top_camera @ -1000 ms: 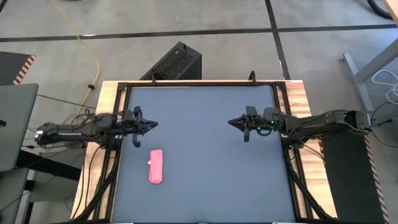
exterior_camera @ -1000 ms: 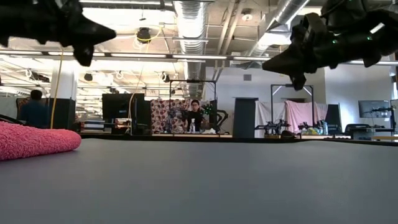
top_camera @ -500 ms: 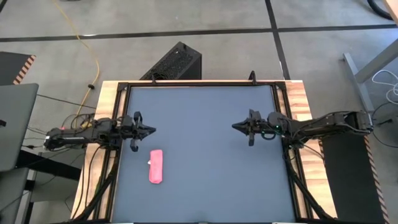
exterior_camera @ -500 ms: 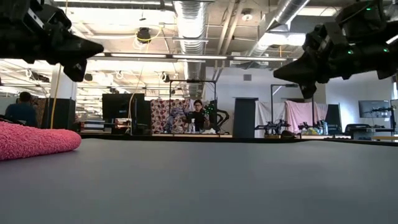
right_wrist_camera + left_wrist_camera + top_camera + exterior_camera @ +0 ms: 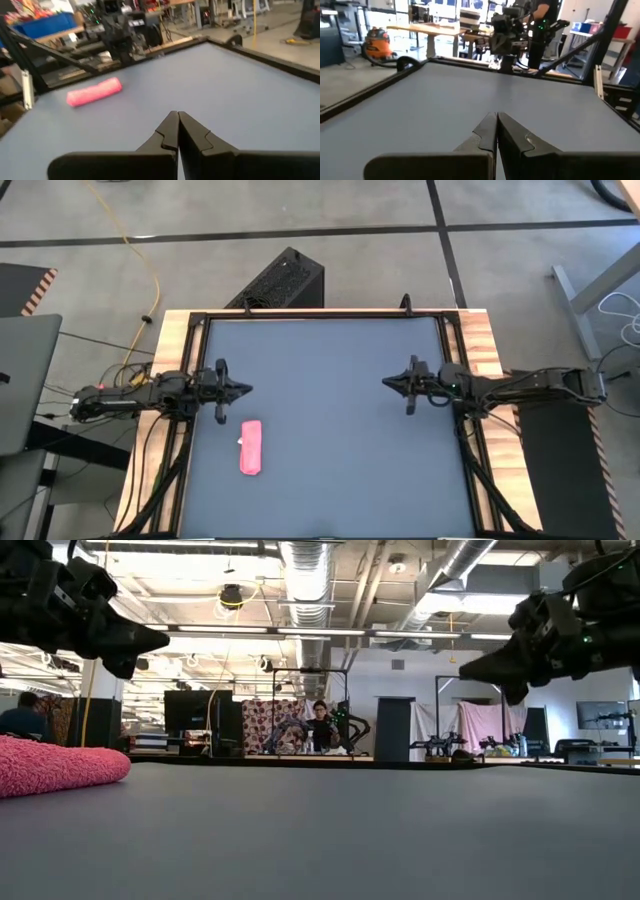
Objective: Roll towel
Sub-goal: Return to Home Position
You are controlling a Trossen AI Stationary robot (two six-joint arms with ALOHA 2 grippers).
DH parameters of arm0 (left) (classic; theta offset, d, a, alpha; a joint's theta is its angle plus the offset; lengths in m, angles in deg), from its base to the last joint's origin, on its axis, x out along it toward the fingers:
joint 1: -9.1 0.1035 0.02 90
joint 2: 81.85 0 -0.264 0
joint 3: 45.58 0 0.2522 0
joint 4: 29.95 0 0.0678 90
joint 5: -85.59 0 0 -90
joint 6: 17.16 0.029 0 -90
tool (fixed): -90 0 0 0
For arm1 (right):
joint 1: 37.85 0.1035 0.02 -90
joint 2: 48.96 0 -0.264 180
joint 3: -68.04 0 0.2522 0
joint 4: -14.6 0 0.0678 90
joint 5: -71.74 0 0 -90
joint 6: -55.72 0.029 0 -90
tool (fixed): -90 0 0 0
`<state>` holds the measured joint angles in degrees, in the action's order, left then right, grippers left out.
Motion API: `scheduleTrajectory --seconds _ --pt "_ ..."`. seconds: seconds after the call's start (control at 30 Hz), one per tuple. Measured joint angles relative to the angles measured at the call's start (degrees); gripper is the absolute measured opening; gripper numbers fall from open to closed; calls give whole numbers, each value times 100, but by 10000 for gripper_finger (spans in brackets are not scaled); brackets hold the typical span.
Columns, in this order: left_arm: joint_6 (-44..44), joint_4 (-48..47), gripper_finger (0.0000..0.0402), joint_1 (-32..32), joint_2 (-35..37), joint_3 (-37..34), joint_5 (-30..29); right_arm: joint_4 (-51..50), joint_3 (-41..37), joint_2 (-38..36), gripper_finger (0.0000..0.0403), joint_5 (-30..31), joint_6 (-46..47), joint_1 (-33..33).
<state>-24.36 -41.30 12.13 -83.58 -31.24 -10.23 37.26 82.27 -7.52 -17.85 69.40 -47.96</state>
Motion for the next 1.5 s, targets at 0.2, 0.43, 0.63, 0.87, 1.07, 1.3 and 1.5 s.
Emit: scheduleTrajectory --seconds 0.2,0.43,0.63,0.87,1.07,1.3,1.5 --pt "-214 0 0 0 -14 -3 86 -410 0 17 27 -7 17 -60" --pt "-390 0 0 0 -14 -10 66 -1064 -2 22 35 -25 21 -60" --pt "-403 0 0 0 -14 -11 66 -1534 -3 21 35 -29 21 -60" --pt "-421 0 0 0 -14 -15 66 -1747 -4 21 35 -32 25 -60" --pt "-435 0 0 0 -14 -17 66 -1781 -7 21 35 -36 36 -60" --pt "-443 2 0 0 -14 -20 66 -1795 -7 21 35 -38 34 -60" --pt "-444 1 0 0 -14 -20 66 -1801 -9 21 35 -40 34 -60"
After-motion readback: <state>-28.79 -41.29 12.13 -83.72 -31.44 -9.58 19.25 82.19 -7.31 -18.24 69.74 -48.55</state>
